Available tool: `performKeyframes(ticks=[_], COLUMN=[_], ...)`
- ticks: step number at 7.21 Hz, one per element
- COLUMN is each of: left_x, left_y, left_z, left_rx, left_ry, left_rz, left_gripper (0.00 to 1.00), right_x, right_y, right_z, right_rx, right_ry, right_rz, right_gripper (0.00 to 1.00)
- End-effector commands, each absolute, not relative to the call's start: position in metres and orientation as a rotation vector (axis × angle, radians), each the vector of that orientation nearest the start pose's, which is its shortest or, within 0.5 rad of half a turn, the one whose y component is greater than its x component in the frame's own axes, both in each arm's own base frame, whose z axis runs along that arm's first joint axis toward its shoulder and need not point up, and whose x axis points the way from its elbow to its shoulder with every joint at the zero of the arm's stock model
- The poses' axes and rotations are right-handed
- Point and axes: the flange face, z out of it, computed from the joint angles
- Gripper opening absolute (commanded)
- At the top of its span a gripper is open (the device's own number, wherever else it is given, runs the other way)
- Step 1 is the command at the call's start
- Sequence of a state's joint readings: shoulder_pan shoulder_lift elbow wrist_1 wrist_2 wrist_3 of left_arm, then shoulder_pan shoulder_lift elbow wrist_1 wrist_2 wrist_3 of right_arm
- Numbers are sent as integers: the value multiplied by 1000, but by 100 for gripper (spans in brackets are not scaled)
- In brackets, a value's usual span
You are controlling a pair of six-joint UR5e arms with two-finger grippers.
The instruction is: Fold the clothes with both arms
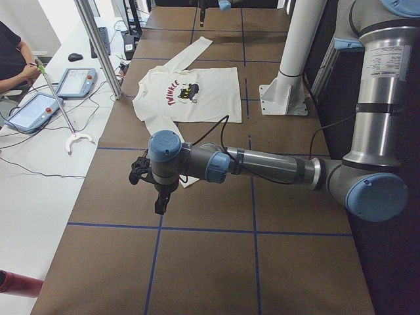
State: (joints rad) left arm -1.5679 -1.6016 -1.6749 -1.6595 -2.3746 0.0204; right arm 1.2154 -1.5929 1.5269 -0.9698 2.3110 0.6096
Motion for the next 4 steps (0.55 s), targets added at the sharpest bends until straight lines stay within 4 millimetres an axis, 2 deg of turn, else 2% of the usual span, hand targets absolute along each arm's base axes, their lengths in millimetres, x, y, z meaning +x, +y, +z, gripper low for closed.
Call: performKeyframes(ticks=[1, 4], left_x=[-61, -61], left_y=[-511, -508], left_z=[581, 590], left_rx=[243, 253], left_ry=[798, 799], left_rz=[125, 131], left_gripper=[100, 100], right_x=[-149, -171], right_y=[-493, -483], right_z=[652, 659], right_rx=[83, 40], right_ry=[-890, -876], right_rz=[22, 7], right_gripper=[100, 100])
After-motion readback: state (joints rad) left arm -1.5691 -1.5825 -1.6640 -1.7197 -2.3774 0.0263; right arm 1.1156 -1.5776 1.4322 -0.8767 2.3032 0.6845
